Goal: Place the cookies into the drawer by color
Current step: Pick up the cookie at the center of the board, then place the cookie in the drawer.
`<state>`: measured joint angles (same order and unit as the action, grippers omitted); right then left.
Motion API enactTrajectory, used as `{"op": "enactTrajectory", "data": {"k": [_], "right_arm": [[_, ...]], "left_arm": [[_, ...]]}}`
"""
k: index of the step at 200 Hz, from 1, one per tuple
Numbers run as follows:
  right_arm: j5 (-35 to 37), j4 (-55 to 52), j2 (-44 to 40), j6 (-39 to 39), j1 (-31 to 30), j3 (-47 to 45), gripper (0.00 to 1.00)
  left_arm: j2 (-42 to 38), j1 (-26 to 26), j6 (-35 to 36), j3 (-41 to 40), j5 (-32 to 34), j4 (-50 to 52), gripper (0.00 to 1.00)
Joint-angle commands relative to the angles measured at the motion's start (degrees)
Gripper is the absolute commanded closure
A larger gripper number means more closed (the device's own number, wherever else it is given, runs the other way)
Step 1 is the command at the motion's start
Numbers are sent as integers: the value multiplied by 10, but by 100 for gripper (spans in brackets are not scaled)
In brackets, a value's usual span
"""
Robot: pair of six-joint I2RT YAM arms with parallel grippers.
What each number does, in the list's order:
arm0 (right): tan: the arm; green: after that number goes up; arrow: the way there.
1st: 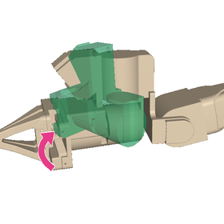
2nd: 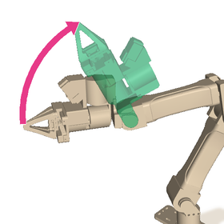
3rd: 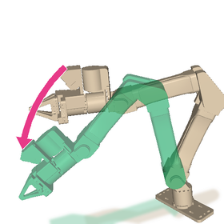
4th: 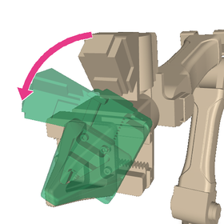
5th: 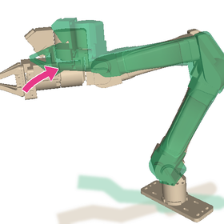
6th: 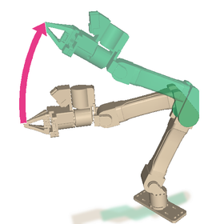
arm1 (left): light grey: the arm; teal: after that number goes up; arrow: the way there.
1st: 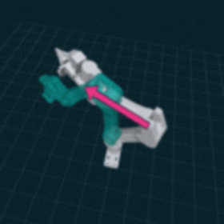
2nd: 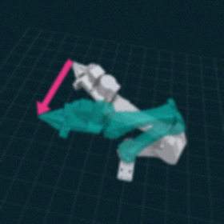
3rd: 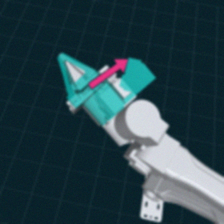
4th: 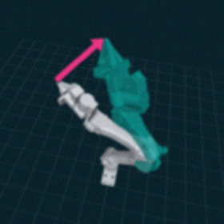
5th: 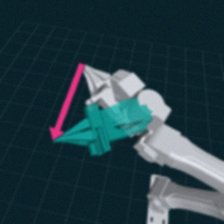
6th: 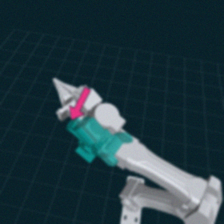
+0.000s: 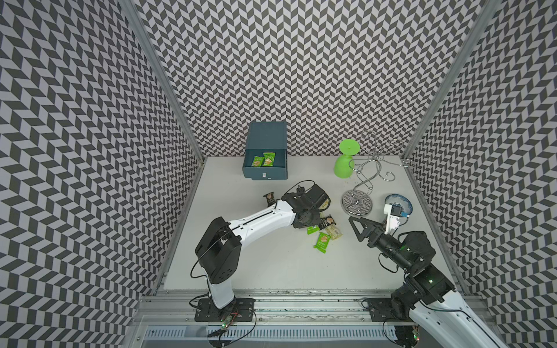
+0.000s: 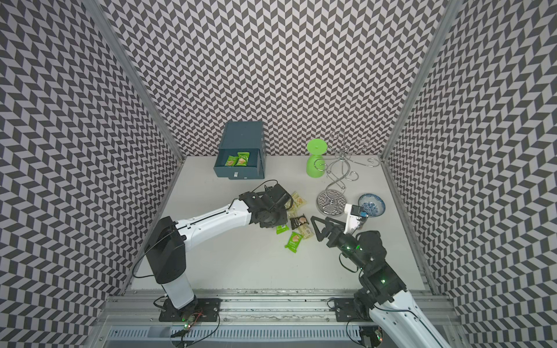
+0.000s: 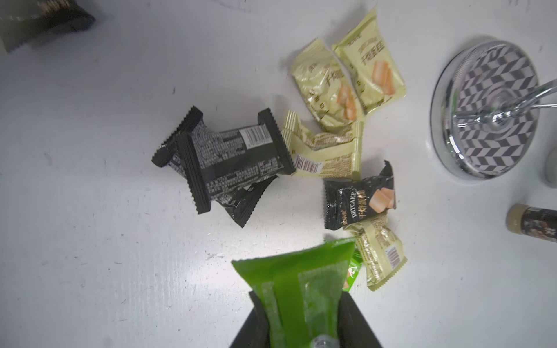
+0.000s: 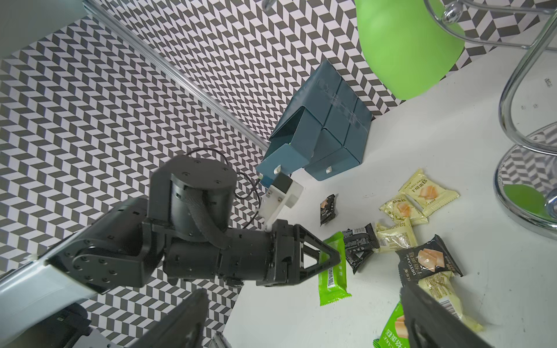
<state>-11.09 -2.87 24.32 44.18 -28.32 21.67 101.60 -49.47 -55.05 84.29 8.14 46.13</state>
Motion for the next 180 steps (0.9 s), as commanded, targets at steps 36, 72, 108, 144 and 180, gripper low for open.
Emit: {"op": "enactTrajectory", "data": {"k": [36,72,108,144,180], "right_arm": [[2,31,0,4,-2,-1,0],[2,30,-1,5,-2,-1,0],[3,26,-5,9,-2,0,0],[4,26,-5,11,-2,-2,0],[3,24,-6,13,-2,-1,0]], "left_arm": [[-40,62,56,77,18,10,63],[-57,104,108,88,-20,-45,62],[-70,146,128,90,-36,-85,62],[-68,182,142,104,-49,-109,62],[-64,215,151,119,-56,-134,62]]}}
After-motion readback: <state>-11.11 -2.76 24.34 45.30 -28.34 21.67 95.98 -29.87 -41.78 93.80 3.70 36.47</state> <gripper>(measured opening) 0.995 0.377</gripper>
